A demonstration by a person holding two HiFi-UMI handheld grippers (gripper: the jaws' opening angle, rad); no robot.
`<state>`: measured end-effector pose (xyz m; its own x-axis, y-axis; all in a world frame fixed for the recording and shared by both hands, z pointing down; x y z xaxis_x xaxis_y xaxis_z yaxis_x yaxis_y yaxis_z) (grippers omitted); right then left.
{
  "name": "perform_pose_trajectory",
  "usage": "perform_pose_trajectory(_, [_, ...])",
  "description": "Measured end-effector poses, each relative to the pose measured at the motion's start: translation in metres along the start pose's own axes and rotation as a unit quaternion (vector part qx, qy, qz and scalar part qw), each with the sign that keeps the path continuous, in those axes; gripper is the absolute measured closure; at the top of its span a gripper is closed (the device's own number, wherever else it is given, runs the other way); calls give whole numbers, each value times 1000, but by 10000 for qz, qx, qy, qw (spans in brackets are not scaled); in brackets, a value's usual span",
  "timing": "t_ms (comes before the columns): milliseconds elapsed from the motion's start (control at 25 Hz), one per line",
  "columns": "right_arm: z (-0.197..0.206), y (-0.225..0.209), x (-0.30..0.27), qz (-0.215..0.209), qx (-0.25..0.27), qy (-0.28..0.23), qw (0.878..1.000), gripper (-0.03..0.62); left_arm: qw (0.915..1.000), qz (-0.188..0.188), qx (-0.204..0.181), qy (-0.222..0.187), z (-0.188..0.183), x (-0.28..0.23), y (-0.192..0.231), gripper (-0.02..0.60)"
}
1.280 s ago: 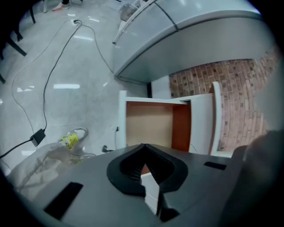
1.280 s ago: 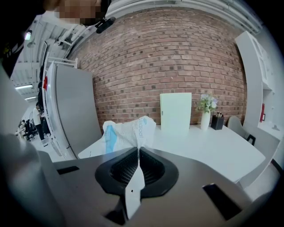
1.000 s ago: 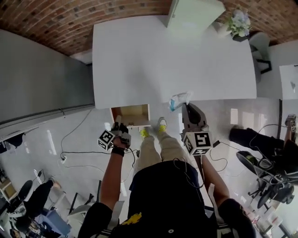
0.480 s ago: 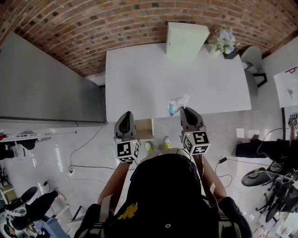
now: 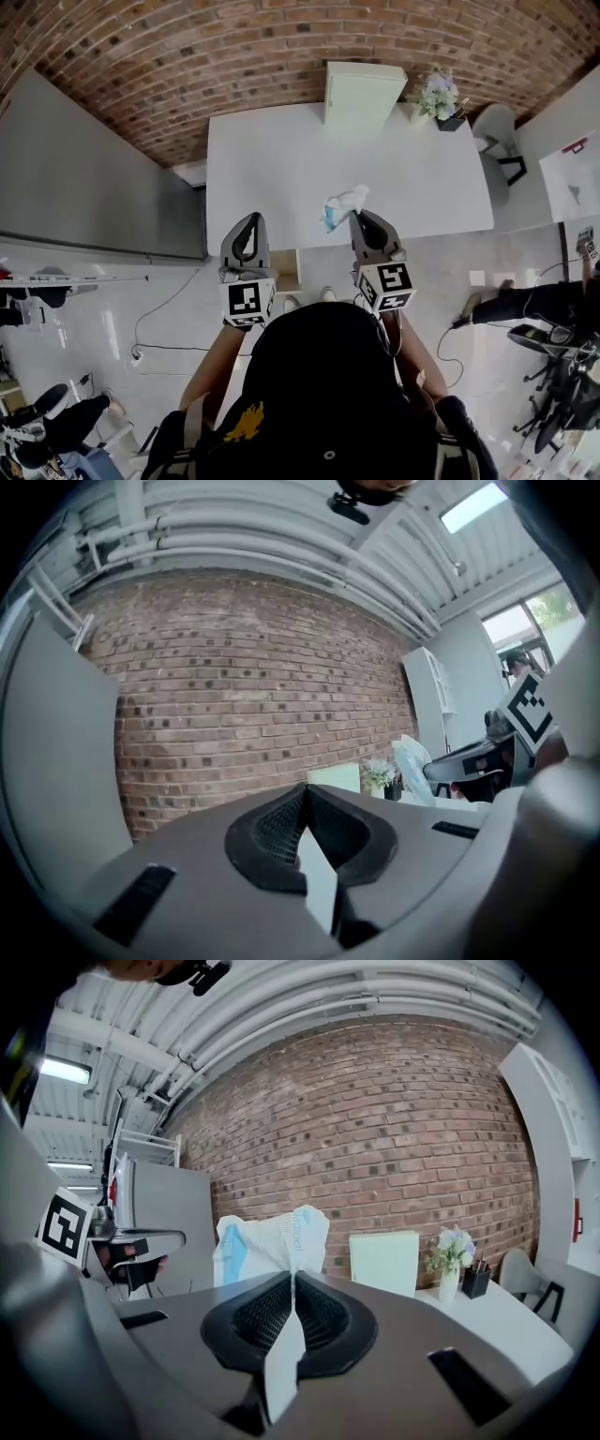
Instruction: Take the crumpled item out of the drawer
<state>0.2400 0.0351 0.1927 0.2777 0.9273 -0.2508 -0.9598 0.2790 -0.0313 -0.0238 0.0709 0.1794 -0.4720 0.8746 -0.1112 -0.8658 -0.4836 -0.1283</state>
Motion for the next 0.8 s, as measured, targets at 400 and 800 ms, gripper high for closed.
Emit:
perform_pose_trajectory(400, [0, -2, 10, 33, 20, 45, 10000, 556, 9995, 209, 237, -69, -1, -6, -4, 565])
perform_pose_trajectory(800, [3, -2, 19, 173, 120, 137, 9997, 556, 9980, 500, 379, 79, 8, -7, -7, 565])
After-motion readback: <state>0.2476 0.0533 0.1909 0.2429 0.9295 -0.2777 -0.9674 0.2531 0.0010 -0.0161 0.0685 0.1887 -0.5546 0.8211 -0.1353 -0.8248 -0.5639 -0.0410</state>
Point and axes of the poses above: the fingertips, and each gripper's own axes: x backward along the fingers, y to its left, z out of its underside, the point moved 10 cm from there along x, backward along the fingers, and after that the axes turned 14 degrees about z, right-handed, at the moved point
